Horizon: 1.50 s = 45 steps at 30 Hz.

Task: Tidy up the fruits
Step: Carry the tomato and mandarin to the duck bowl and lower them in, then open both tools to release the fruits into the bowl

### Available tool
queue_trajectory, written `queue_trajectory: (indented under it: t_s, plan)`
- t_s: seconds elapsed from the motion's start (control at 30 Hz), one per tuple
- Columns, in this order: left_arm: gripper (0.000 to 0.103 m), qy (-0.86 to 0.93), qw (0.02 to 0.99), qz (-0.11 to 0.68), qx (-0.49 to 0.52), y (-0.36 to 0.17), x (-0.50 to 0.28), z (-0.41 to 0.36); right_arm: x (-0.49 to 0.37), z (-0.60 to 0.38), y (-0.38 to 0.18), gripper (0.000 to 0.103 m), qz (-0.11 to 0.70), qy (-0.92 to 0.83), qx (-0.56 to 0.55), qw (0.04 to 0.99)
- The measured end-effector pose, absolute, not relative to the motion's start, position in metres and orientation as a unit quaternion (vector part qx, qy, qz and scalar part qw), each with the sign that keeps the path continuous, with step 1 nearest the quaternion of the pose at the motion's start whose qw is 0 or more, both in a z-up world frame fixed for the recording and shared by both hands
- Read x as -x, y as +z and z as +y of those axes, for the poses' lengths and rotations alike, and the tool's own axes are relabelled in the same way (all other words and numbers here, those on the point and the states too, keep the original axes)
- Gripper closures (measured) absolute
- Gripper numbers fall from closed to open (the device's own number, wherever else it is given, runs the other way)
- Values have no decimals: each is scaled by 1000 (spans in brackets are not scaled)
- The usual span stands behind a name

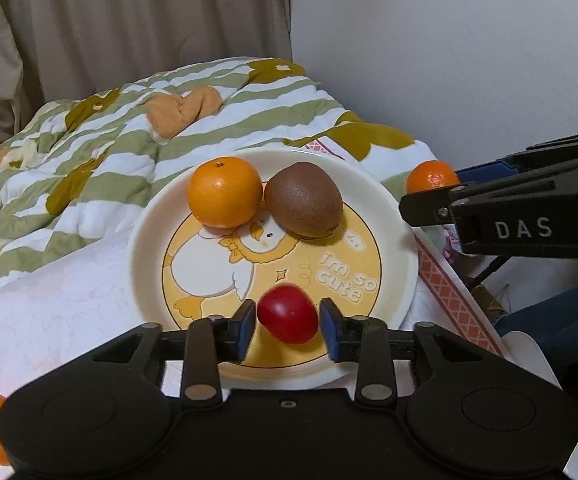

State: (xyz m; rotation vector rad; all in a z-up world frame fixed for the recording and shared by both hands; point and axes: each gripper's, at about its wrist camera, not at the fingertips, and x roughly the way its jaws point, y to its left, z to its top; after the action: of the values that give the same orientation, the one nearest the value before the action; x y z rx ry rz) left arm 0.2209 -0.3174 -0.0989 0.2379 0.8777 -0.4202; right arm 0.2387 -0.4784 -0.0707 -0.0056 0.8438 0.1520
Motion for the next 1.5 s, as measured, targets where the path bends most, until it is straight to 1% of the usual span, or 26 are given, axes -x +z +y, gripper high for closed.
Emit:
queue_trajectory:
  t_s: [0.03, 0.07, 0.1, 0.13, 0.2, 0.33, 0.5, 0.77, 1.03, 1.13, 1.17, 1.2, 1.23, 1.5]
  plan:
    - [42, -201, 878, 418, -116, -97, -220, -317, -239, -478, -70, 52, 409, 73, 1, 910]
    - [23, -199, 881, 413, -119, -95, -219, -316, -239, -477, -70, 52, 408, 73, 0, 910]
    - [12, -195, 885, 405, -122, -92, -216, -314, -239, -476, -69, 52, 408, 73, -1, 910]
    - [10, -193, 889, 397, -125, -89, -214, -313, -239, -475, -68, 52, 407, 74, -2, 911]
    - [10, -192, 891, 392, -126, -84, -212, -309, -239, -473, -66, 52, 406, 76, -1, 911]
    - [7, -172, 889, 409, -114, -80, -212, -298, -240, -466, -66, 52, 408, 85, 1, 909]
    - [7, -159, 888, 420, -97, -74, -207, -281, -243, -457, -70, 52, 416, 99, -1, 904]
    - [6, -130, 889, 434, -70, -70, -202, -261, -248, -440, -90, 51, 435, 132, -2, 891]
    - [5, -117, 890, 431, -93, -73, -192, -258, -246, -434, -105, 50, 437, 145, -3, 888]
    - [5, -114, 890, 431, -98, -74, -189, -257, -242, -436, -100, 33, 426, 146, -2, 893]
    - [5, -114, 890, 430, -99, -74, -188, -257, -241, -436, -97, 17, 421, 143, -3, 896]
    - [5, -114, 890, 430, -98, -73, -186, -257, -238, -438, -95, 10, 414, 140, -3, 899]
    - [5, -114, 891, 429, -97, -73, -184, -257, -235, -440, -91, 0, 406, 138, -5, 903]
    - [5, -112, 900, 414, -80, -58, -165, -250, -217, -446, -71, 0, 400, 127, 1, 908]
